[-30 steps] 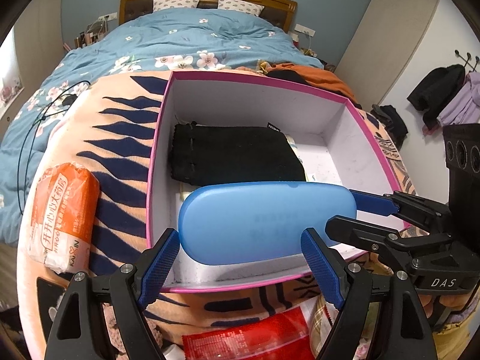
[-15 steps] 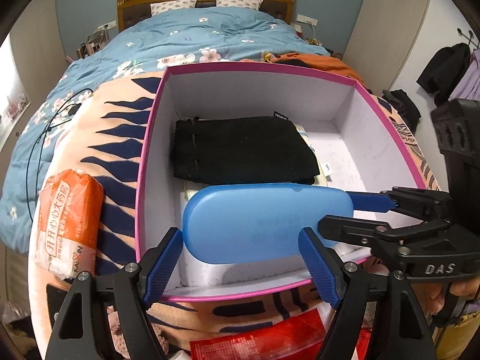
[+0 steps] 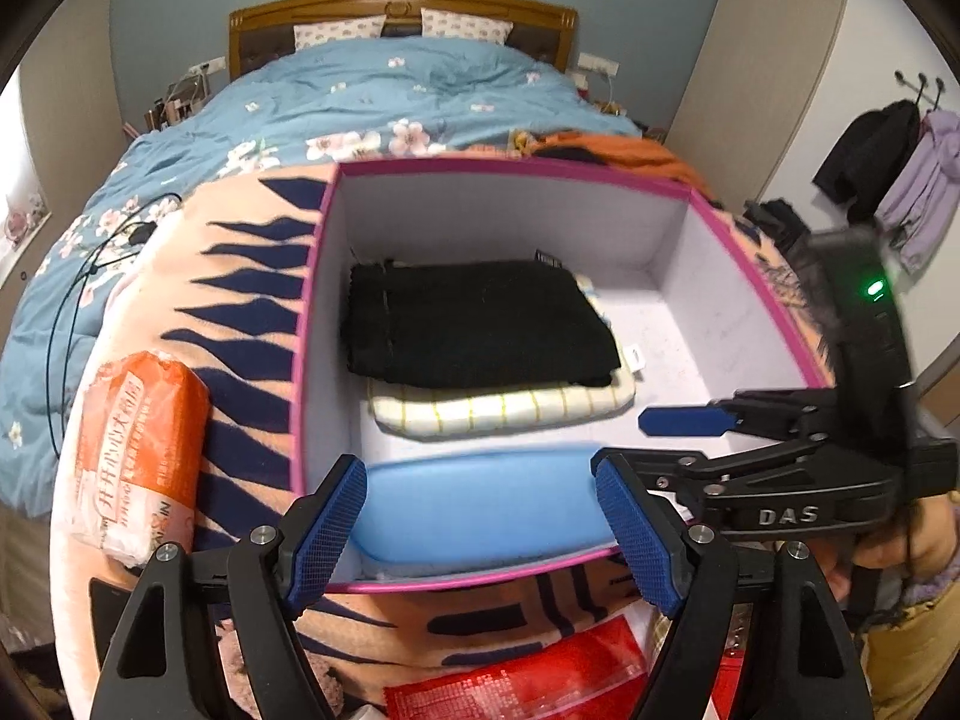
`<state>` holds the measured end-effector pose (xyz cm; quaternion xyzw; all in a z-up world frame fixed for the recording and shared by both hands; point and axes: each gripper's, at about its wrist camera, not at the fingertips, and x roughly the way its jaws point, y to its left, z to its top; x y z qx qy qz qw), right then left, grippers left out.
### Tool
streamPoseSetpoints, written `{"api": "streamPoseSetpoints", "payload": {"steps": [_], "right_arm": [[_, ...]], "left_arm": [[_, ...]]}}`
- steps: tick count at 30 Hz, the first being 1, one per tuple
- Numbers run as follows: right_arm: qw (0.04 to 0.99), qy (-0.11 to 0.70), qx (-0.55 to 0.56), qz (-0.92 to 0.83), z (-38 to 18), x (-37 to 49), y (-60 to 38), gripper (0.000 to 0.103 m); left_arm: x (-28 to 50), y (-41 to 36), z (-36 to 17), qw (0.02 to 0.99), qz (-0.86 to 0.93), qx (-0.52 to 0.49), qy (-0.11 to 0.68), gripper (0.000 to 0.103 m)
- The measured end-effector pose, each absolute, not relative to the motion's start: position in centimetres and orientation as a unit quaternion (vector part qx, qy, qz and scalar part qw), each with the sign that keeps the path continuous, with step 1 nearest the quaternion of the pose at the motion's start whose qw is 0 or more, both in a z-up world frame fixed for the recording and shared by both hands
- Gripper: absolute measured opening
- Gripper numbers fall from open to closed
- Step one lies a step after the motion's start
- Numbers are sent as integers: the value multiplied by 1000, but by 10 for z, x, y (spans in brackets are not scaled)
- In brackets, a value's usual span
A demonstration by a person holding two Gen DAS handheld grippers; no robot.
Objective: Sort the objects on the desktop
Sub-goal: 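Lower the blue glasses case into the pink box and open the right gripper, then withdraw the right tool up out of the pink box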
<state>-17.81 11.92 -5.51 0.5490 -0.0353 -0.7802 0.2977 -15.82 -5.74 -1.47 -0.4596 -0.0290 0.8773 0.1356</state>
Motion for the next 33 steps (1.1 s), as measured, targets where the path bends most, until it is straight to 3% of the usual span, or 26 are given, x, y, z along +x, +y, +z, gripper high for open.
{"api": "streamPoseSetpoints", "payload": {"steps": [23, 33], "right_arm": [[324, -56, 567, -755, -55, -182, 102, 62], [349, -57, 497, -792, -7, -142, 128, 62]], "left_arm": [[-150, -76, -6, 177, 876, -443, -78, 81], [-115, -59, 3, 200, 886, -417, -37, 81]]}}
